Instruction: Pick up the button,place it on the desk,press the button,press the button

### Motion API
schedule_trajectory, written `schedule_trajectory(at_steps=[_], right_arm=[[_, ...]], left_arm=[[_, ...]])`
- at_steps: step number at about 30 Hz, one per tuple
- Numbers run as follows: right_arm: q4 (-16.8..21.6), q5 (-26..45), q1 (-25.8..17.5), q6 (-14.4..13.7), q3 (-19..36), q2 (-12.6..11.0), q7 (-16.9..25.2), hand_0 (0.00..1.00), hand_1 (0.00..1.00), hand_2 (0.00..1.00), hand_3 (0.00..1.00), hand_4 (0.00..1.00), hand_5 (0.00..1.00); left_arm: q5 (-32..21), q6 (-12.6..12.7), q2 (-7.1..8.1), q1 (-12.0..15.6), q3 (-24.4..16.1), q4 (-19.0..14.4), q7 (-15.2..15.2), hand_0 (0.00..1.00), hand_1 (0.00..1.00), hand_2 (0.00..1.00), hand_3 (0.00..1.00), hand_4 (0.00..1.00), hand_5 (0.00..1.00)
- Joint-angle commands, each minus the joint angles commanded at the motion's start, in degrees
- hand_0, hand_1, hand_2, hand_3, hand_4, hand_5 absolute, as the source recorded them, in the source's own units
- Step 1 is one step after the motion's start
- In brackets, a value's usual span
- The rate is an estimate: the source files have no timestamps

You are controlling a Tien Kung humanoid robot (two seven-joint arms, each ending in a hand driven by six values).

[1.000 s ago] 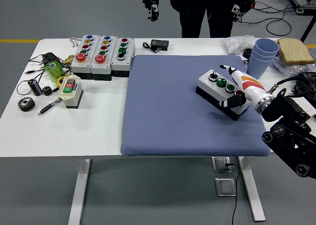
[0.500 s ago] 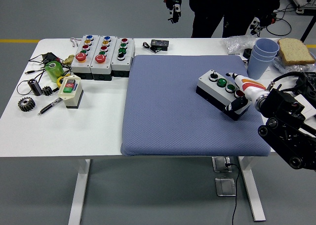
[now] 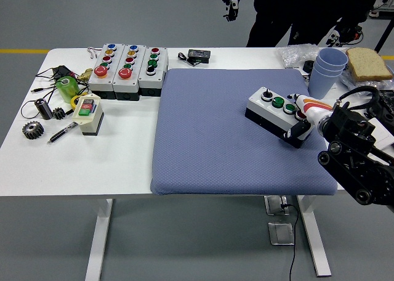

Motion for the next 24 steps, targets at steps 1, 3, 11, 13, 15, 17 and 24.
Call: schedule_trajectory(at_steps=[1,3,11,13,15,17,24], right_arm=[[-0.1,-0.2,-0.1,0.3,-0.2,0.0,-0.2,0.478,0.49,0.595,0.721,0.885,0.107],[-0.1,0.1,-0.2,0.1,-0.6,-0.2,-0.2,0.355,0.4,0.532,0.66,0.809,0.098],[1.0,0.4,-1.1,-3.9,-1.4,-1.5,0.4,0.226,0.289,0.473,0.606,0.767,0.119],[1.5,0.1,-1.4,-5.6,-1.3,-2.1,0.9,0.226,0.289,0.473,0.606,0.767,0.119],[2.1,-0.2,-1.7,-7.0,-1.2,-2.5,1.4,0.143,0.179,0.417,0.568,0.73,0.157],[3.6,0.0,-2.0,-8.3,-1.2,-3.5,3.2,0.143,0.179,0.417,0.568,0.73,0.157],[10.2,1.4,-3.0,-7.3,-2.8,-6.2,11.5,0.126,0.165,0.401,0.573,0.711,0.159]], left_arm=[[0.2,0.0,-0.01,0.0,-0.1,0.0,0.0,0.621,0.658,0.675,0.596,0.334,0.644],[0.4,0.0,-0.04,0.1,-0.3,0.0,0.1,0.622,0.658,0.675,0.594,0.334,0.644],[0.8,0.0,-0.07,0.3,-0.4,0.0,0.2,0.622,0.657,0.675,0.593,0.334,0.641],[1.0,0.0,-0.09,0.3,-0.7,0.0,0.2,0.622,0.657,0.675,0.593,0.334,0.641],[1.1,0.0,-0.09,0.4,-0.7,0.0,0.2,0.622,0.656,0.674,0.592,0.333,0.634],[1.2,0.0,-0.09,0.4,-0.8,0.0,0.2,0.622,0.656,0.674,0.592,0.333,0.634],[1.9,0.0,-0.15,0.6,-1.4,0.0,0.4,0.621,0.655,0.674,0.591,0.334,0.633]])
